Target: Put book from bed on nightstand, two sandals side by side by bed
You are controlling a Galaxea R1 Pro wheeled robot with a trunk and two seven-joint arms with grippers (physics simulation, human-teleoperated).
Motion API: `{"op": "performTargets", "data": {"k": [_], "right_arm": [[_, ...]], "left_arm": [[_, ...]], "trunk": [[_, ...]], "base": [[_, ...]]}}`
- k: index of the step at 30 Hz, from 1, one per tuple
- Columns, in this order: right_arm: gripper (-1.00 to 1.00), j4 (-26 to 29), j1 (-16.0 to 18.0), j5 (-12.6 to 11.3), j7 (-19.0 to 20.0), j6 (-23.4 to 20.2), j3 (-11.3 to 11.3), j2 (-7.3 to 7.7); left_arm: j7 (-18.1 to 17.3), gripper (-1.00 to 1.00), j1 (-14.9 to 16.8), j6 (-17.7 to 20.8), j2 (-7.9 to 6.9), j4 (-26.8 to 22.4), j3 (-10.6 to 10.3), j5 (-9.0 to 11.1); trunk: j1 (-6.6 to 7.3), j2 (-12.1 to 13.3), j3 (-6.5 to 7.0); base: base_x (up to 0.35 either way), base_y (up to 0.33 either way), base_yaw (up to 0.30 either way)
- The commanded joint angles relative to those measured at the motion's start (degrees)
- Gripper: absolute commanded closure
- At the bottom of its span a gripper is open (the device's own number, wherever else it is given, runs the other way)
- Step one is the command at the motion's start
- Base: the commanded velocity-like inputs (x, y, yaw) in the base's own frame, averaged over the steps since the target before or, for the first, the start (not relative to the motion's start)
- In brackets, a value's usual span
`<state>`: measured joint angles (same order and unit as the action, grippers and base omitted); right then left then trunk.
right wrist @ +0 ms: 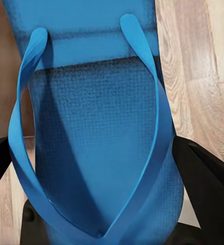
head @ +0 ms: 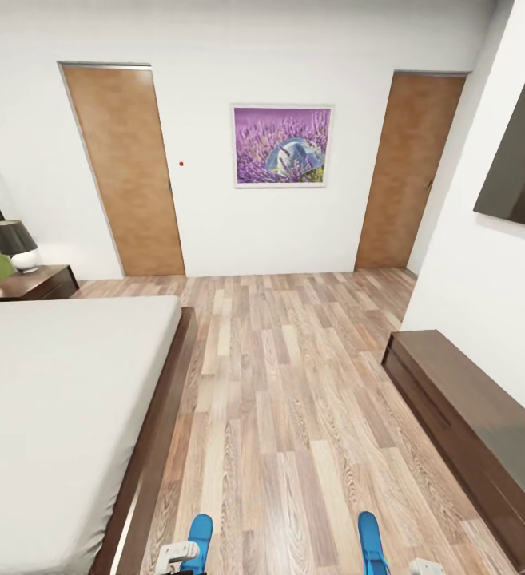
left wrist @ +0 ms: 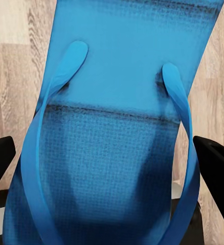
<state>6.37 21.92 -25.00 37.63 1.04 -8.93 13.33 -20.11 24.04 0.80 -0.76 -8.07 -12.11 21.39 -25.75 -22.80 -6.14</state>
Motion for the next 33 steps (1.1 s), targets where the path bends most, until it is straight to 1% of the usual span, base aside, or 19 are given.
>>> {"op": "performTargets", "data": {"k": [1,9,23,27,33], "right_arm": [[1.00,-0.04,0.05,-0.49,0.15,0.11,-0.46,0.03],[1.00,-0.04,0.05,-0.50,0.11,0.11,-0.47,0.03],[1.00,-0.04,0.05,-0.49,0.03,0.11,-0.43,0.03],[1.00,-0.04,0.05,-0.49,-0.08,0.11,-0.40,0.03],[1.00,-0.04,0.05,-0.49,-0.02,0.15,-0.42,0.03]], "left_arm": [[-0.13,1.00,0.04,0.08,-0.04,-0.01,-0.46,0.58],[-0.11,1.00,0.04,0.08,-0.03,-0.01,-0.46,0.58],[-0.12,1.00,0.04,0.08,-0.03,-0.01,-0.46,0.58],[-0.16,1.00,0.04,0.12,0.00,-0.01,-0.46,0.58],[-0.13,1.00,0.04,0.16,0.22,-0.01,-0.46,0.58]], "trunk": [[-0.03,-0.12,-0.12],[-0.03,-0.12,-0.08],[-0.03,-0.12,0.95],[-0.03,-0.12,0.98],[-0.03,-0.12,0.99]], "base": [[0.000,0.000,0.004],[0.000,0.000,0.000],[0.002,0.000,0.000],[0.206,0.000,0.000],[0.310,0.000,0.000]]}}
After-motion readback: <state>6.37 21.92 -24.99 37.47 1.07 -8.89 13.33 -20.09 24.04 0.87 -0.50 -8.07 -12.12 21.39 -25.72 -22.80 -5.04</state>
